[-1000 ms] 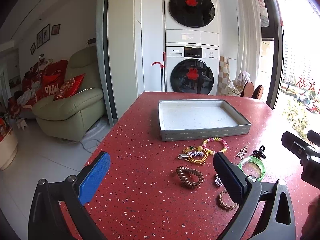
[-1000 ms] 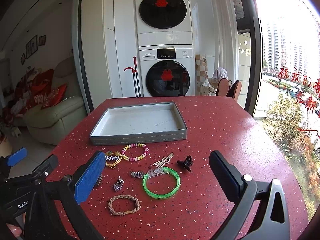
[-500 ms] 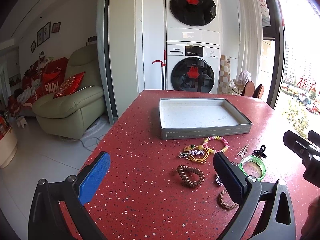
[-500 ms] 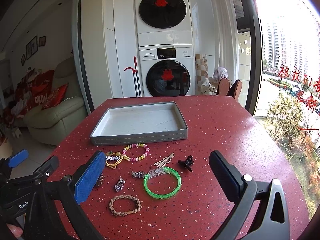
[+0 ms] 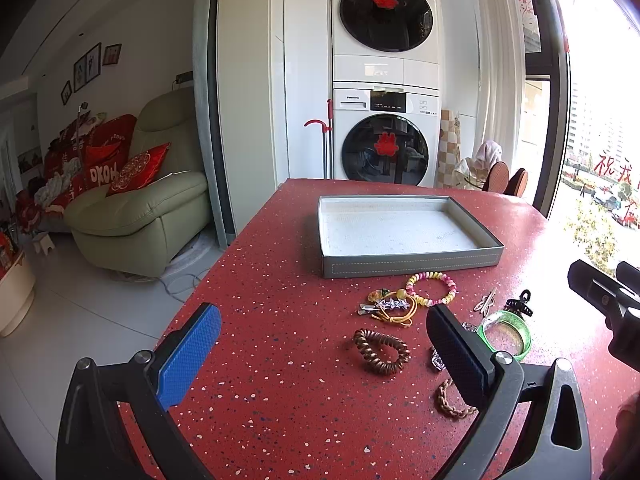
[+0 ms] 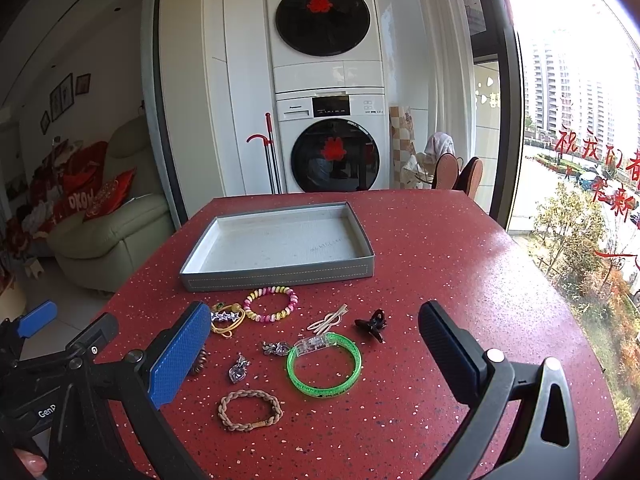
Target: Organize jewelry
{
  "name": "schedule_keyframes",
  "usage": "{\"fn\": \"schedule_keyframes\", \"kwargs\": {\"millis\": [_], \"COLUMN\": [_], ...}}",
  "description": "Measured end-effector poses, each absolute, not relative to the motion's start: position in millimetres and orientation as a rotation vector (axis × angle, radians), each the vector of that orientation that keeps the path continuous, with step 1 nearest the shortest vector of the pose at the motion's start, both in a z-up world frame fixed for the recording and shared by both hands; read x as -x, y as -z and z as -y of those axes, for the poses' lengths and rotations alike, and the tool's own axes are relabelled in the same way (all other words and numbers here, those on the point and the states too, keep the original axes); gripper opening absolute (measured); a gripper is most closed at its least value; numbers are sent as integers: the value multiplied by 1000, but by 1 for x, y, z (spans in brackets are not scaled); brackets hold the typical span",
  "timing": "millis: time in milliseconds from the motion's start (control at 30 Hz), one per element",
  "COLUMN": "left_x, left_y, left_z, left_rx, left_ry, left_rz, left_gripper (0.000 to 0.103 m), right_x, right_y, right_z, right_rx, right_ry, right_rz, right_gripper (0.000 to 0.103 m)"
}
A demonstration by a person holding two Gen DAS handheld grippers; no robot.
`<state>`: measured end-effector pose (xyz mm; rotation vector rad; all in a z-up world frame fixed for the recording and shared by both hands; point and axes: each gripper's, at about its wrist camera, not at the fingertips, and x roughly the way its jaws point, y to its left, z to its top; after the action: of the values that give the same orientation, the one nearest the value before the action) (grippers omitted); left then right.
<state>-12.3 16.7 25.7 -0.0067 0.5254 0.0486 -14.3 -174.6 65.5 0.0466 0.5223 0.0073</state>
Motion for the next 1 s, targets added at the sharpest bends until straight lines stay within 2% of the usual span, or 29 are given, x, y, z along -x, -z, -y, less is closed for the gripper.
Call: {"fn": "schedule_keyframes", "kwargs": {"millis": [1000], "left_x": [13], "left_y": [-22], "left_z": [-15], "left_rx": [7], "left_ry": [-46], "left_rz": [-531], "left_gripper": [103], "right_x": [14], "right_y": [-68], "right_z": [180], "right_rx": [-53], "right_ry": [-9], "right_rz": [-529], "right_gripper": [103]}}
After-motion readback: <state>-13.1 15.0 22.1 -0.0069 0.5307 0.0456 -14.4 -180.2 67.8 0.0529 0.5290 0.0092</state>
